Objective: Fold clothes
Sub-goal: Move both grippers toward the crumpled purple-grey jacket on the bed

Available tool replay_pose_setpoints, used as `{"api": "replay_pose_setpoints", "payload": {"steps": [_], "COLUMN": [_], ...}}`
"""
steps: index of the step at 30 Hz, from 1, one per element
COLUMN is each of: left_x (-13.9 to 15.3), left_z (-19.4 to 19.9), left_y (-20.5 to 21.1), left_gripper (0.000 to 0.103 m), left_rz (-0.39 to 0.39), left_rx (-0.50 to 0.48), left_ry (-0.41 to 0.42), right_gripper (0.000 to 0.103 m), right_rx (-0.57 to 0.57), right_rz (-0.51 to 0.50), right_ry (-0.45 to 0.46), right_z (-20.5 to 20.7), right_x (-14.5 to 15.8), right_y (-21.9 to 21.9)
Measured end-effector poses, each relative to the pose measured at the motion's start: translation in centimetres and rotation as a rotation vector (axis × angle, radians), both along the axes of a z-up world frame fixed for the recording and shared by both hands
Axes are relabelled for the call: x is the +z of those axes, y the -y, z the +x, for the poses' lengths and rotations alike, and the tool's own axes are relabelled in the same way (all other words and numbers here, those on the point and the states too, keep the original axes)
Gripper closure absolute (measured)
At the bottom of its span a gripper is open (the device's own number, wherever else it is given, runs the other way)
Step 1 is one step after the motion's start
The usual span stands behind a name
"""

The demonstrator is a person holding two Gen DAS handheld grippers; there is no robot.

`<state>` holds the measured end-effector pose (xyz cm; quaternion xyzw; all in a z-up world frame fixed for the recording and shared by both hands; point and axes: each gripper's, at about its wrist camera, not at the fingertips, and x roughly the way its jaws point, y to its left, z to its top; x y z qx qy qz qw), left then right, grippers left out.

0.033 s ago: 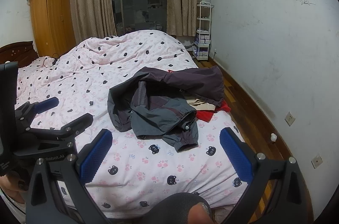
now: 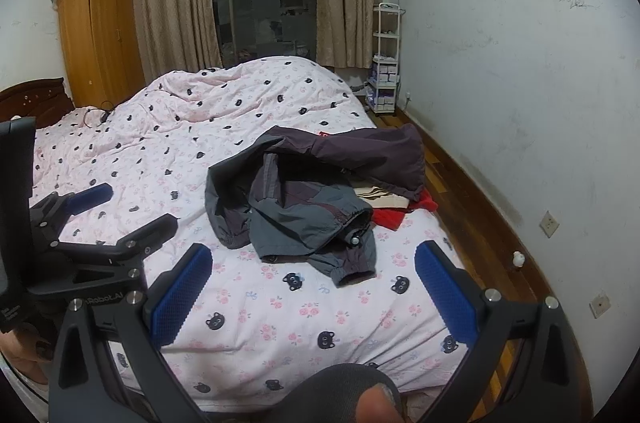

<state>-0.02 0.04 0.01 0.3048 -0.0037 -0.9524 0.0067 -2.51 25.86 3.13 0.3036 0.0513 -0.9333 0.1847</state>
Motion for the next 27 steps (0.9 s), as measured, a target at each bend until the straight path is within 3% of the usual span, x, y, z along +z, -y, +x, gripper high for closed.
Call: {"api": "replay_pose_setpoints", "payload": {"steps": [27], "left_x": [0.3], "left_z": [-0.1], "left_y": [-0.3], "left_gripper": [0.000], "left_rz": [-0.011], "left_rx": [0.010], "left_ry": [-0.016], "right_gripper": [0.000], "right_rx": [0.005], "right_rz": [-0.028], "right_ry": [0.021], "right_z": [-0.4], "right_x": [-0.3], "right_y": [-0.1]}}
